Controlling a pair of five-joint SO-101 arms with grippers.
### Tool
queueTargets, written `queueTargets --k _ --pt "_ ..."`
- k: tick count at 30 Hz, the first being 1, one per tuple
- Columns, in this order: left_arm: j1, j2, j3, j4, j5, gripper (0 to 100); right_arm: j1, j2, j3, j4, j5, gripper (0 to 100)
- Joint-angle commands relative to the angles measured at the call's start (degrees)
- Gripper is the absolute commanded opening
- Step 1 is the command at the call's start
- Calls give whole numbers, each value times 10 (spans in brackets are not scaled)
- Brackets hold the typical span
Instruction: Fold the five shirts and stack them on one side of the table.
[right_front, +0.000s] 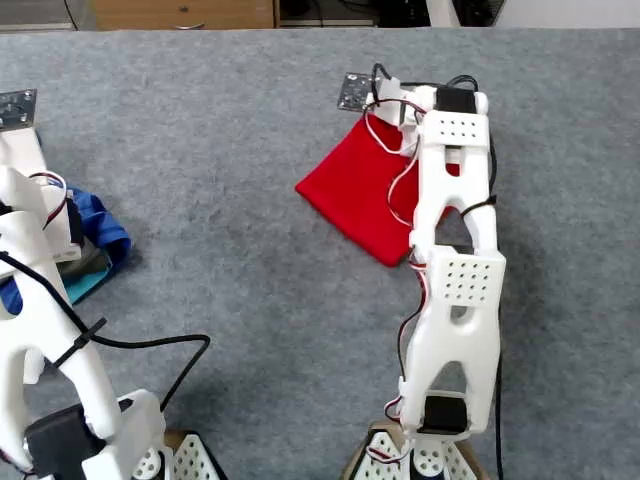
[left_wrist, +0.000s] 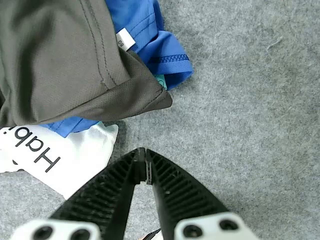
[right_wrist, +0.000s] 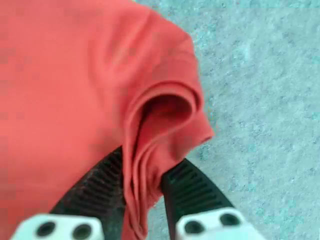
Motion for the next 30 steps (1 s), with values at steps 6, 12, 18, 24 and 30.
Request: queueTargets --k 6,12,18,24,30 --pt "3 -17 -2 5 -4 19 2 -20 -73 61 -89 168" --pt "4 -17 -2 5 -4 19 14 -19 -148 101 -149 168" --pt "4 -17 -4 5 -4 19 15 -21 -218 200 -273 168" --pt "4 -17 -2 5 -4 19 3 -19 -262 328 -501 170" --pt "4 -17 0 5 -4 19 -4 -20 -259 333 -747 170"
